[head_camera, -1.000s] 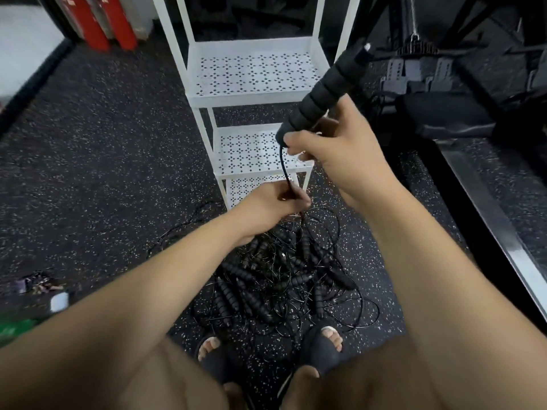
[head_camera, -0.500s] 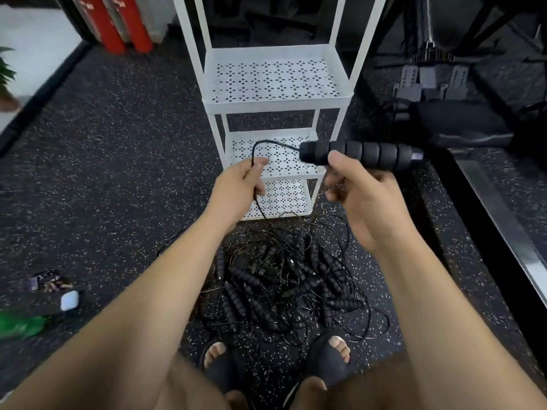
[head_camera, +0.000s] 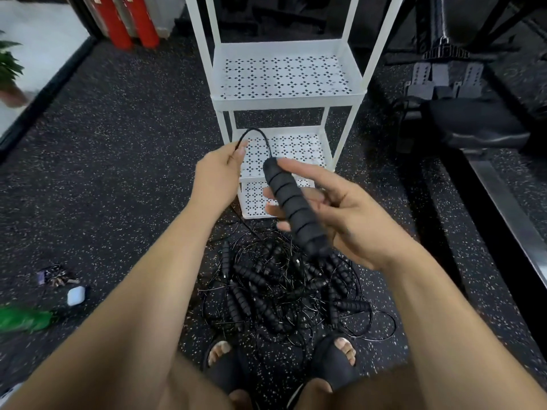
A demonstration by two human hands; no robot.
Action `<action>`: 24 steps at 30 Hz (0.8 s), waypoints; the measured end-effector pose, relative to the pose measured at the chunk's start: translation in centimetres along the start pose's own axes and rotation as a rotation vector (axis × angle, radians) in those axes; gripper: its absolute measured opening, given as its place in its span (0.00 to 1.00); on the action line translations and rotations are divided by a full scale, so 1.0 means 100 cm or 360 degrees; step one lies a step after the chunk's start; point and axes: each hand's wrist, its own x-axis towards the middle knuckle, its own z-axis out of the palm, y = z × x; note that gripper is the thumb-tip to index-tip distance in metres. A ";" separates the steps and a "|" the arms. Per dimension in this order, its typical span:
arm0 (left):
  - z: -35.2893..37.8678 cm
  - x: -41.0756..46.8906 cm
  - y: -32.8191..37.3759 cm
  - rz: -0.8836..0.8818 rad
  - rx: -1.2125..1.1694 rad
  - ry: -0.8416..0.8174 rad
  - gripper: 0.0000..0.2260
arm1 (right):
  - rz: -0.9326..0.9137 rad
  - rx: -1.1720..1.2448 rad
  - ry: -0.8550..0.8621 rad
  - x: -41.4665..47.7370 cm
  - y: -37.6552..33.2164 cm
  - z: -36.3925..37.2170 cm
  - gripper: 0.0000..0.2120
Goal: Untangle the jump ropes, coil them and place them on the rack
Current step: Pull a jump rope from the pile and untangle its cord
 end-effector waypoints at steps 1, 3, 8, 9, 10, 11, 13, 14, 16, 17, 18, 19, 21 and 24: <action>0.000 -0.001 0.001 0.0013 0.0029 -0.0023 0.15 | 0.0089 0.0126 0.0043 0.002 0.000 0.000 0.23; 0.001 -0.003 0.007 0.0051 0.0067 -0.0075 0.16 | 0.0149 0.0241 0.0164 0.008 0.005 -0.001 0.14; 0.010 -0.014 0.020 0.0126 0.0057 -0.0178 0.16 | 0.0242 0.0325 0.0767 0.022 0.022 -0.011 0.18; 0.013 -0.016 0.024 0.0132 0.0028 -0.0212 0.16 | 0.0267 0.0267 0.0858 0.023 0.024 -0.012 0.21; 0.016 -0.018 0.027 0.0131 0.0002 -0.0245 0.15 | 0.0307 0.0204 0.0898 0.024 0.026 -0.014 0.23; 0.019 -0.020 0.031 0.0122 -0.0026 -0.0276 0.14 | 0.0374 0.0170 0.0910 0.025 0.029 -0.015 0.25; 0.025 -0.024 0.038 0.0111 -0.0122 -0.0323 0.13 | 0.0493 0.0117 0.0865 0.028 0.033 -0.014 0.20; 0.028 -0.026 0.040 0.0116 -0.0179 -0.0333 0.12 | 0.0533 0.0023 0.0836 0.030 0.037 -0.014 0.16; 0.033 -0.029 0.044 0.0109 -0.0292 -0.0337 0.11 | 0.0553 -0.0275 0.0811 0.035 0.048 -0.016 0.13; 0.036 -0.030 0.046 0.0099 -0.0344 -0.0339 0.10 | 0.0539 -0.0390 0.0807 0.037 0.053 -0.016 0.13; 0.038 -0.032 0.048 0.0091 -0.0384 -0.0342 0.10 | 0.0521 -0.0452 0.0802 0.038 0.058 -0.014 0.12; 0.040 -0.033 0.050 0.0081 -0.0414 -0.0356 0.10 | 0.0493 -0.0487 0.0789 0.039 0.061 -0.012 0.10; 0.041 -0.035 0.054 0.0059 -0.0471 -0.0414 0.11 | 0.0423 -0.0545 0.0778 0.041 0.066 -0.009 0.07; 0.040 -0.039 0.060 0.0033 -0.0549 -0.0519 0.14 | 0.0327 -0.0639 0.0822 0.043 0.070 -0.006 0.07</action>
